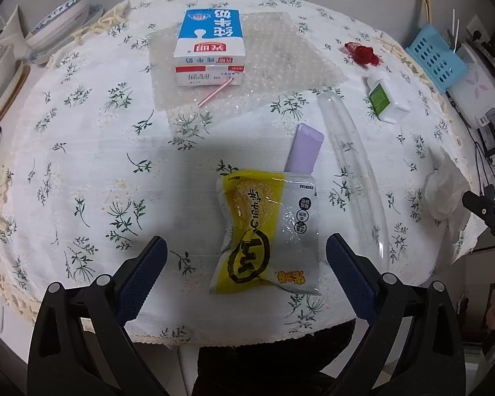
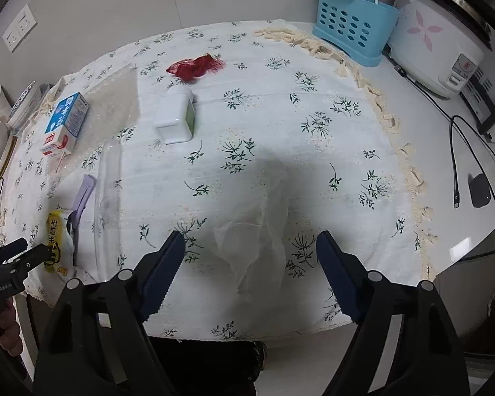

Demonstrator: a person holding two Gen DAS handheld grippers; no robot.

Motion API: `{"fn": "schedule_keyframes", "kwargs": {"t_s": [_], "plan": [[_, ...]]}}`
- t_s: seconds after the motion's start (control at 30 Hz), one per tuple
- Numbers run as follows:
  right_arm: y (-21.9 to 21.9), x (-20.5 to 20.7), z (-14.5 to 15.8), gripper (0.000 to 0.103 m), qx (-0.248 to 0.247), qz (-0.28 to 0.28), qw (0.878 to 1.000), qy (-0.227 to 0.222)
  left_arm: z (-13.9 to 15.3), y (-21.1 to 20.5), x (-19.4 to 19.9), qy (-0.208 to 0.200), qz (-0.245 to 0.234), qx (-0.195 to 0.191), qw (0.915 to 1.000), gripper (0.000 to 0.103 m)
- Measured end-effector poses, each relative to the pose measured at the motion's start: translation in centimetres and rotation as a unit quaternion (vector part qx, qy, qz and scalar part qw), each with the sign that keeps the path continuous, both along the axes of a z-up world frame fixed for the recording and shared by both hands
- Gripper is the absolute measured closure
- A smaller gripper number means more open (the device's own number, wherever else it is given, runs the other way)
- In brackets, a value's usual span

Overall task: Collect trash
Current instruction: 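Grasp the yellow snack bag with the left tool while the right tool grasps the white tissue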

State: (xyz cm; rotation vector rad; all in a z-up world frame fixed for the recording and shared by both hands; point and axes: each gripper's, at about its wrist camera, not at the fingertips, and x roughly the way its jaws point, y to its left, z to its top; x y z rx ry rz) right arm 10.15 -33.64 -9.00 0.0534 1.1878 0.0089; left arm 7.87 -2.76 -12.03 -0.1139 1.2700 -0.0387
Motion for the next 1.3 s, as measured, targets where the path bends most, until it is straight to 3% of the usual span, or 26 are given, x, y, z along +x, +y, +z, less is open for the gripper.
{"fn": "schedule_keyframes", "kwargs": {"t_s": [0.2, 0.43, 0.67, 0.73, 0.83, 1.3], "plan": [[-0.9, 2.1, -2.6, 0.037, 0.008, -0.021, 0.999, 0.039, -2.0, -0.3, 1.0, 0.026, -0.009, 0.011, 0.9996, 0.013], [-0.8, 3.5, -4.4, 0.055, 0.005, -0.038, 0.996, 0.08, -2.8, -0.7, 1.1, 0.037, -0.015, 0.036, 0.9985, 0.032], [-0.9, 4.2, -5.3, 0.075, 0.004, -0.061, 0.992, 0.106, -2.3, -1.1, 1.2, 0.037, -0.022, 0.044, 0.9981, 0.068], [-1.0, 4.3, -5.2, 0.089, -0.001, -0.069, 0.991, 0.111, -2.3, -0.9, 1.2, 0.036, -0.018, 0.046, 0.9981, 0.074], [-1.1, 4.4, -5.2, 0.096, -0.005, -0.075, 0.99, 0.115, -2.1, -0.4, 1.0, 0.035, -0.015, 0.042, 0.9984, 0.083], [-0.8, 3.4, -2.9, 0.098, 0.012, -0.068, 0.994, 0.086, -0.4, 0.7, -0.6, 0.015, -0.009, 0.015, 0.9997, 0.089]]}}
